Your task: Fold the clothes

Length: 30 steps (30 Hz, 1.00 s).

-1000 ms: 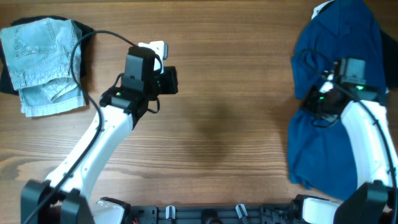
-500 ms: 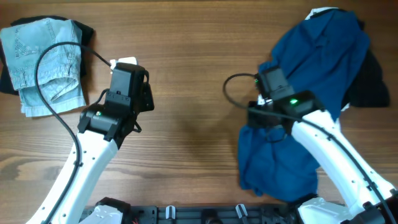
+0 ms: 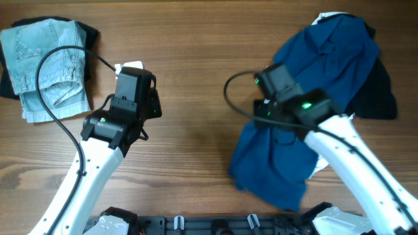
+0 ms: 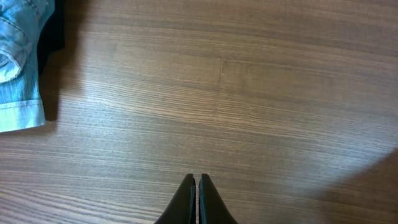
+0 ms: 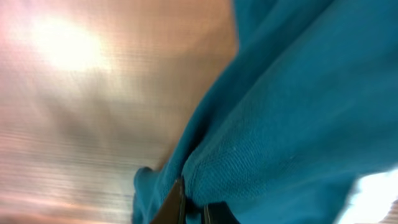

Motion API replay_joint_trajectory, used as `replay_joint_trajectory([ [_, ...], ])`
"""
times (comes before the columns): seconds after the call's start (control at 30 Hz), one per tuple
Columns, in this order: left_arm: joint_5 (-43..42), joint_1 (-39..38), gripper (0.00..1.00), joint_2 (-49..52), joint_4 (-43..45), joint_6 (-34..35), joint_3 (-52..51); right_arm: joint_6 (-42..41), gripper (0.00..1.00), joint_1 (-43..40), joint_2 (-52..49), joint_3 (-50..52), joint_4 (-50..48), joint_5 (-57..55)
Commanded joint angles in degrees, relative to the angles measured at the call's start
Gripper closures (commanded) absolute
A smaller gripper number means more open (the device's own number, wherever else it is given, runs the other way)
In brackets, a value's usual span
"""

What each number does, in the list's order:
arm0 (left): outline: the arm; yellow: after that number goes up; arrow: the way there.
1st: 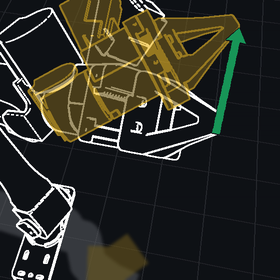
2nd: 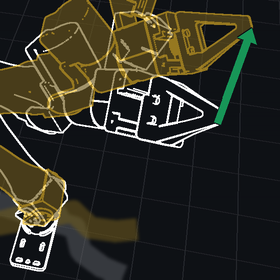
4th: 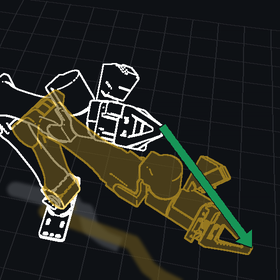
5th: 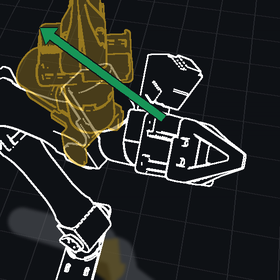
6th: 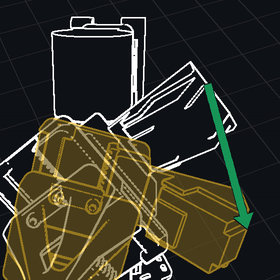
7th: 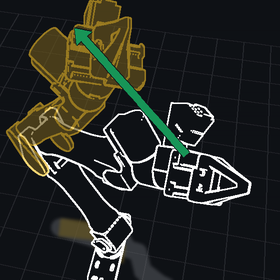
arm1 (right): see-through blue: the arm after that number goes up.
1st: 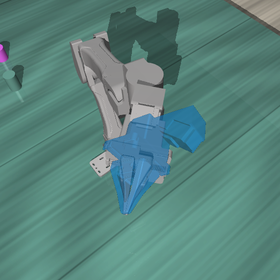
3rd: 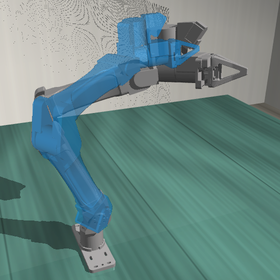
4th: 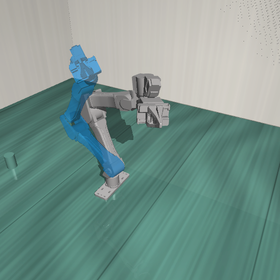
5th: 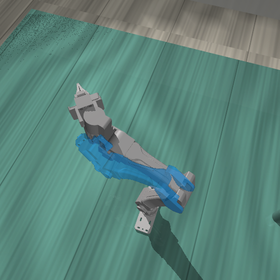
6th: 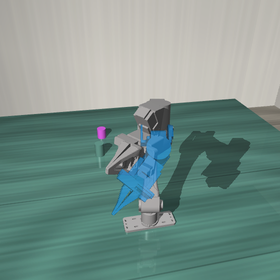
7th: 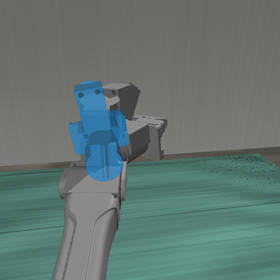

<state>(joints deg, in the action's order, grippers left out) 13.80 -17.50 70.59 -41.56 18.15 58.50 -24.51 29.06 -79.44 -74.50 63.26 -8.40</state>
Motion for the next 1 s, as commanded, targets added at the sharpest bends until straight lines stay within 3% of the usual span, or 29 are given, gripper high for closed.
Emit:
replay_joint_trajectory([
  [0.0,-0.5,0.5,0.96,-0.7,0.1,0.8,0.6,-2.6,0.96,-2.1,3.7,-14.4,4.6,-4.7],
  [0.23,-0.9,0.5,0.96,-0.7,0.2,0.8,0.6,-2.6,0.96,-3.3,5.8,-29.1,14.0,-7.9],
  [0.97,-3.7,0.5,0.96,-0.7,0.1,0.8,0.6,0.4,0.96,-3.3,-0.9,-29.0,16.7,-5.0],
])
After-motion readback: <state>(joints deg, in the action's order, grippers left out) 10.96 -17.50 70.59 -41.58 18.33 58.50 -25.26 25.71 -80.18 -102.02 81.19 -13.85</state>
